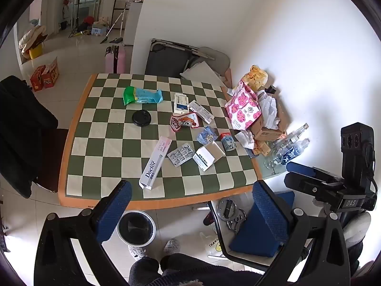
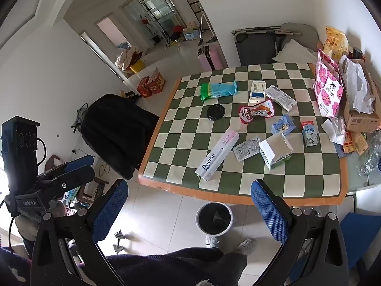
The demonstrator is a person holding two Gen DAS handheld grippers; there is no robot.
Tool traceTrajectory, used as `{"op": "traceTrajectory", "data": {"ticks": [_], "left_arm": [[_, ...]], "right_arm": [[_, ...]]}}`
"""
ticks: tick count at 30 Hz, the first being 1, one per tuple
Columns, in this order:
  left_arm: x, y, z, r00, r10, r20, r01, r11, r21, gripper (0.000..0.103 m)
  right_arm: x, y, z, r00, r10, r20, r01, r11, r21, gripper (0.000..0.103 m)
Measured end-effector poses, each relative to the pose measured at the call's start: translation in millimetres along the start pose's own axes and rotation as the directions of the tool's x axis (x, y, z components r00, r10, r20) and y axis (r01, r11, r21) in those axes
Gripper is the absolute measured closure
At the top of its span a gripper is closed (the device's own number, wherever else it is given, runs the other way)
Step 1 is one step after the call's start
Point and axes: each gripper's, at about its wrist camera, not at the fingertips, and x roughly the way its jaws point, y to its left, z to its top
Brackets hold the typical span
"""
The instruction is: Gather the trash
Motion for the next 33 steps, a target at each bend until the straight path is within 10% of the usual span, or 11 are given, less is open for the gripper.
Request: {"op": "traceTrajectory", "data": {"ticks": [33], "left_arm": [[-5,-4,2,1.0,0.003,0.014,-0.003,1.0,-0.008,0.0]], "right_arm": [[-4,7,1,1.0,0.003,0.003,-0.003,1.0,-0.001,0.0]]}}
